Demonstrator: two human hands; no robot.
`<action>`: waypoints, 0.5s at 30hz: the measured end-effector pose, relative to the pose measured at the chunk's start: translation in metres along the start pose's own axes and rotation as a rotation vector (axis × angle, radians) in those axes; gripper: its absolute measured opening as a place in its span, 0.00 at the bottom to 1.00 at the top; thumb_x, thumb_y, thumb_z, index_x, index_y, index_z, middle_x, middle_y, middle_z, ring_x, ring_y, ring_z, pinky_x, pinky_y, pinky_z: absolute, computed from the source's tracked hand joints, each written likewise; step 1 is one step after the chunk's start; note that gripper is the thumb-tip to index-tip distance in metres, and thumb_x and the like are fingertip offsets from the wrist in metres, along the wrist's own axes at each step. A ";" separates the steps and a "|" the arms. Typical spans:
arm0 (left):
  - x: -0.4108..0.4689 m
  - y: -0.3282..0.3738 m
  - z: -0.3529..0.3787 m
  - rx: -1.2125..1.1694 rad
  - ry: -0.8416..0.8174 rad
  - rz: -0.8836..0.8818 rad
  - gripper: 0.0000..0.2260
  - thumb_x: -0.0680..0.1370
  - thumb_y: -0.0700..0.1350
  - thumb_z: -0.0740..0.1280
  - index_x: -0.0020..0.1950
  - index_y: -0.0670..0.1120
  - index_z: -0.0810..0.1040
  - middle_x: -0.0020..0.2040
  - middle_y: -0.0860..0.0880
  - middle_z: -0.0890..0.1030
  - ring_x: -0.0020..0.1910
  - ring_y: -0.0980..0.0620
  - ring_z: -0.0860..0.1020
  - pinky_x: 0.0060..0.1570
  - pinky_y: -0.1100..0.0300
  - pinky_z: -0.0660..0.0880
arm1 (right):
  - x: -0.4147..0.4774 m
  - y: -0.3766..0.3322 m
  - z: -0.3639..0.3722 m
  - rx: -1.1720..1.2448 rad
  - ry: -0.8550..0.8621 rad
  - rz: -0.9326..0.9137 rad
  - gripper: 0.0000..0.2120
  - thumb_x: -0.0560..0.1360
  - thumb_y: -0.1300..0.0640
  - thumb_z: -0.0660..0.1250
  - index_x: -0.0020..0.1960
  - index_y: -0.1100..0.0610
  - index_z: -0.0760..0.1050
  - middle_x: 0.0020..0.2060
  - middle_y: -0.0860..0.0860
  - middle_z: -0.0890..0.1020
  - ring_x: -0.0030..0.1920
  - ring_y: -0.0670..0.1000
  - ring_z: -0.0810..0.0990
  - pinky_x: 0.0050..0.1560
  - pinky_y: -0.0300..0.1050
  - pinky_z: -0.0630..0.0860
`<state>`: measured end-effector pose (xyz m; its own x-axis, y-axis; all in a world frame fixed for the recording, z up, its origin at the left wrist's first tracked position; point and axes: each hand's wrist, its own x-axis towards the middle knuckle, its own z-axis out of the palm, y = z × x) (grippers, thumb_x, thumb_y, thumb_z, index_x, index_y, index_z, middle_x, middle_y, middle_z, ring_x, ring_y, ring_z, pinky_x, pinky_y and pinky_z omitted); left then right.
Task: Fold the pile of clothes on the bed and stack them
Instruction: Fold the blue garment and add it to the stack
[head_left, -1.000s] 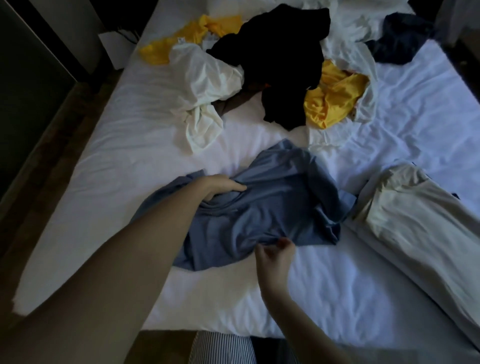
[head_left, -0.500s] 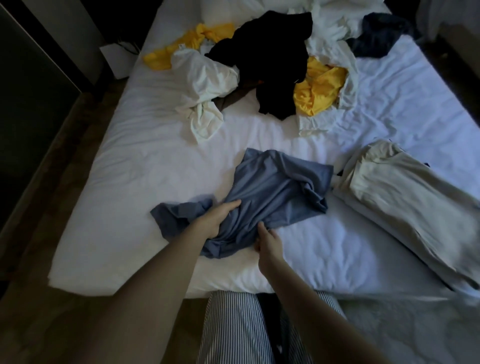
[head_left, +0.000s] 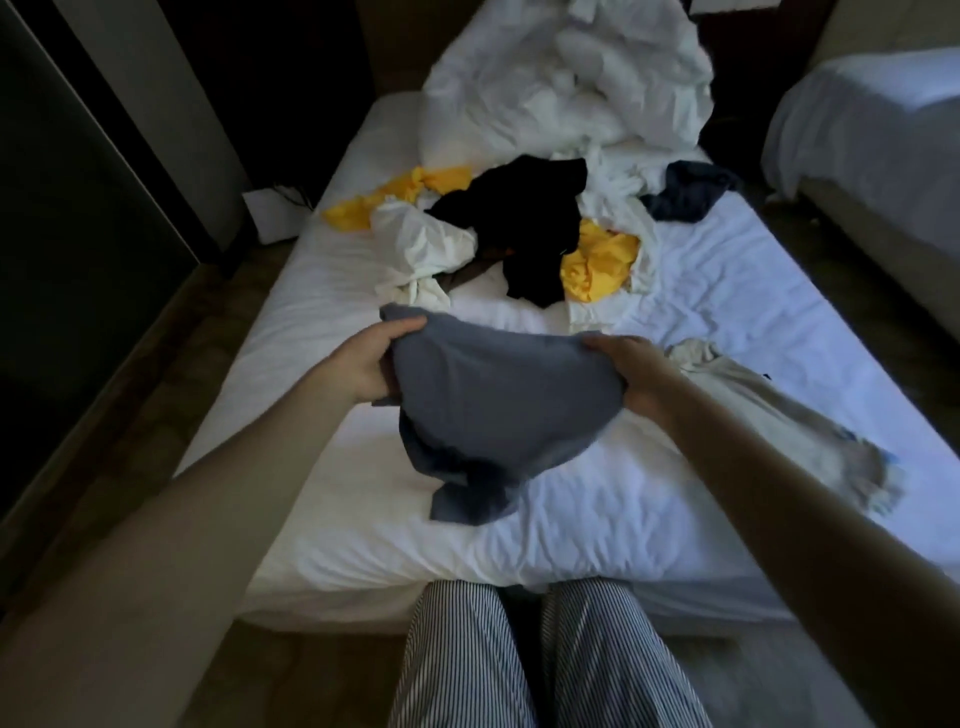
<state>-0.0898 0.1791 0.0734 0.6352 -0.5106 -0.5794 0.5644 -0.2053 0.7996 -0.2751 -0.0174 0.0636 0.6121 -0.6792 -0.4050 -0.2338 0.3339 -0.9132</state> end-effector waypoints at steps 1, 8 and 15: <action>-0.006 0.007 -0.003 0.045 -0.018 0.025 0.08 0.78 0.49 0.65 0.53 0.46 0.78 0.49 0.45 0.80 0.47 0.45 0.77 0.44 0.53 0.72 | -0.002 -0.006 -0.004 -0.090 0.036 -0.004 0.07 0.72 0.60 0.69 0.36 0.60 0.76 0.32 0.55 0.80 0.33 0.51 0.77 0.35 0.41 0.74; -0.031 0.027 -0.006 0.181 -0.022 -0.021 0.09 0.79 0.48 0.64 0.52 0.44 0.78 0.47 0.45 0.81 0.45 0.47 0.79 0.44 0.55 0.75 | -0.013 -0.031 -0.015 0.030 0.036 -0.134 0.10 0.79 0.58 0.61 0.39 0.54 0.72 0.35 0.52 0.71 0.36 0.51 0.70 0.37 0.43 0.67; -0.061 0.004 -0.001 0.546 -0.195 -0.384 0.15 0.79 0.49 0.63 0.52 0.37 0.78 0.46 0.40 0.84 0.51 0.42 0.77 0.54 0.48 0.72 | -0.021 -0.028 -0.031 -0.369 -0.040 -0.050 0.11 0.74 0.60 0.69 0.55 0.55 0.73 0.47 0.56 0.74 0.50 0.55 0.74 0.44 0.45 0.71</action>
<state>-0.1255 0.2105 0.1120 0.3080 -0.4480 -0.8393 0.3522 -0.7659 0.5380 -0.3048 -0.0321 0.0961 0.6568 -0.6604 -0.3640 -0.4548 0.0381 -0.8898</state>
